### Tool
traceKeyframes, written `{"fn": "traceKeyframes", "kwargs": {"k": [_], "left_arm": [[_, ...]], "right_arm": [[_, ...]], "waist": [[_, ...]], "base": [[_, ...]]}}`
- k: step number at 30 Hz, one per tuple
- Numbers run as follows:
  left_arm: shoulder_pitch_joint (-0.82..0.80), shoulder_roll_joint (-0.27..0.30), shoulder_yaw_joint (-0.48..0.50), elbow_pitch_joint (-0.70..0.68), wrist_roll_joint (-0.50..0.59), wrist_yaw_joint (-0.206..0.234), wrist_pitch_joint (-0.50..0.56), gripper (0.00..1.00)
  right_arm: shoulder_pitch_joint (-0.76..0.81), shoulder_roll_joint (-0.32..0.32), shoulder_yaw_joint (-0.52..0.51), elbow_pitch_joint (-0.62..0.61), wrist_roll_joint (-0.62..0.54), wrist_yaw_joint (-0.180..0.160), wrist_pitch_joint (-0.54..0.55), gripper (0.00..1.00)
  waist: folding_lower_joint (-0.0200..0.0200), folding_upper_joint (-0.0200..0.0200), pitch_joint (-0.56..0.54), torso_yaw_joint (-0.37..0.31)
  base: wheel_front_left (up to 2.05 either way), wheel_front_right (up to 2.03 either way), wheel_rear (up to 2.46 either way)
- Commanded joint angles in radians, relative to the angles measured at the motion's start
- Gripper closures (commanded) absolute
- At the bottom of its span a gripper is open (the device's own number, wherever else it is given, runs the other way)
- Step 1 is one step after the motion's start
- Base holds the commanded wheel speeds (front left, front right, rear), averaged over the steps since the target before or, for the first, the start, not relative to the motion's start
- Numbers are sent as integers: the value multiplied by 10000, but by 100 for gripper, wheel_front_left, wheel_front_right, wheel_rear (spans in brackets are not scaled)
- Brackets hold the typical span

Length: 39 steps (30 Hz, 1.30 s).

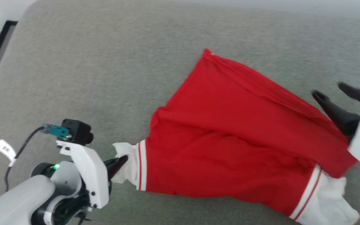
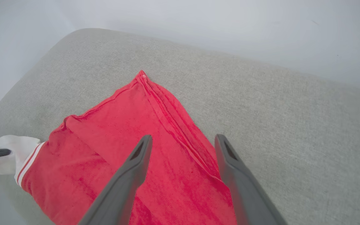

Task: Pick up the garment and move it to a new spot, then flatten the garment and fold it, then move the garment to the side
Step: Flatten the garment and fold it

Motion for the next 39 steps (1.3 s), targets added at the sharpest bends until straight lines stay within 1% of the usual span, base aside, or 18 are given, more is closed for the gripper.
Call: {"fn": "traceKeyframes", "kwargs": {"k": [1,2,7,15,19,22,26,28,31,34,36,39], "left_arm": [[-181,-162,-38,16,174,-68,-6,100],[-181,-162,-38,16,174,-68,-6,100],[-549,-625,-217,102,425,-260,97,100],[-1120,-1562,-552,589,823,-801,244,100],[-1329,-1973,-652,873,905,-1082,221,100],[-1453,-2201,-690,1085,868,-1280,194,100],[-1551,-2484,-741,1366,845,-1518,146,100],[-1608,-2609,-758,1500,832,-1649,114,100],[-1626,-2722,-756,1731,785,-1790,86,100],[-1671,-2807,-743,1933,748,-1880,102,100],[-1707,-2803,-725,2065,719,-1922,145,100],[-1854,-2742,-644,2206,678,-1962,155,100]], "right_arm": [[-349,-42,390,243,33,-7,-411,0],[-349,-42,390,243,33,-7,-411,0],[-1627,-633,1727,1670,74,-5,-1473,0],[-4057,-1446,3961,4881,330,-5,-2608,0],[-5093,-1892,5225,6382,421,-5,-2816,0],[-5705,-2141,6126,7414,515,-5,-2668,0],[-6307,-2355,7215,8410,815,-5,-2464,0],[-6365,-2442,7903,8860,962,-5,-2300,0],[-6139,-2468,8806,9726,1368,-5,-1750,0],[-6024,-2404,9390,10320,1882,-8,-1257,0],[-6149,-2433,9659,10421,2146,-7,-1124,100],[-6783,-2542,9848,10017,2424,-5,-1637,100]], "waist": [[0,0,127,362],[0,0,127,362],[0,0,361,1170],[0,0,811,2445],[0,0,1029,2949],[0,0,1196,3232],[0,0,1432,3545],[0,0,1515,3675],[0,0,1571,3746],[0,0,1593,3742],[0,0,1585,3678],[0,0,1560,3472]], "base": [[0,0,0],[0,0,0],[0,0,0],[0,0,0],[0,0,0],[0,0,0],[0,0,0],[0,0,0],[0,0,0],[0,0,0],[0,0,0],[0,0,0]]}}
